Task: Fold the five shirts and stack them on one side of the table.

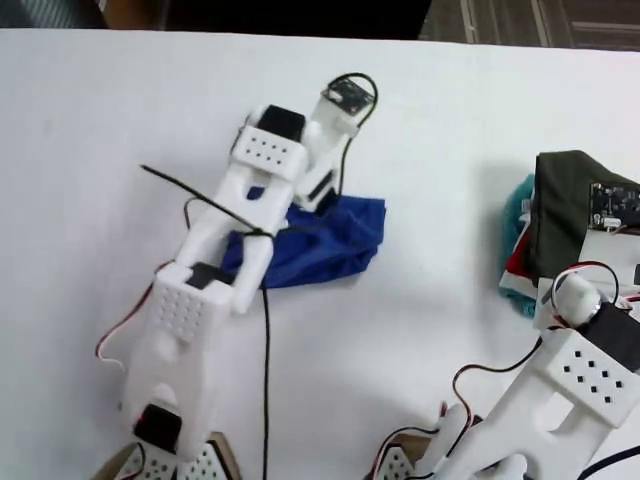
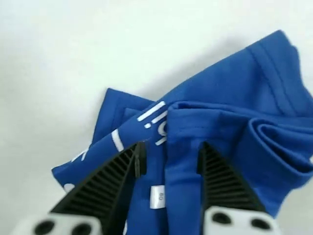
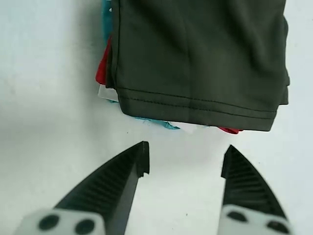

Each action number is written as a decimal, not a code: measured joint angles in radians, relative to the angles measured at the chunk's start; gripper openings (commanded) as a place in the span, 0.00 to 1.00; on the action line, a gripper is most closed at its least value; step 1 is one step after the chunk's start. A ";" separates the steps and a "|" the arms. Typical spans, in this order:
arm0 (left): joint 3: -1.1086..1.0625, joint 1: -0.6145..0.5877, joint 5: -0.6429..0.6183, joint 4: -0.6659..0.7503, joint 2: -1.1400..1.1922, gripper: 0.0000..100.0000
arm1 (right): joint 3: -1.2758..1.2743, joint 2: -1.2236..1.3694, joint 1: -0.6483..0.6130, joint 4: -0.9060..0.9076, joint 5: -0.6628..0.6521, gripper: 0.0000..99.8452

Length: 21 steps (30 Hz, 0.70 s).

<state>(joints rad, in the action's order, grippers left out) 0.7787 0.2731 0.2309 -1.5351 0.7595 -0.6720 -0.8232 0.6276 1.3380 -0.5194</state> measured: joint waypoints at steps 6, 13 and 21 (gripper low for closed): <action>-0.002 0.023 0.000 0.000 0.000 0.20 | 0.000 0.000 0.000 0.000 0.000 0.25; -0.002 0.023 0.000 0.000 0.008 0.20 | 0.000 0.000 0.000 0.000 0.000 0.25; -0.002 0.023 0.000 0.009 0.078 0.13 | 0.000 0.000 0.000 0.000 0.000 0.25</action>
<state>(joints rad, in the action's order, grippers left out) 0.7772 0.2961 0.2309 -1.5259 0.8378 -0.6720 -0.8232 0.6276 1.3380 -0.5194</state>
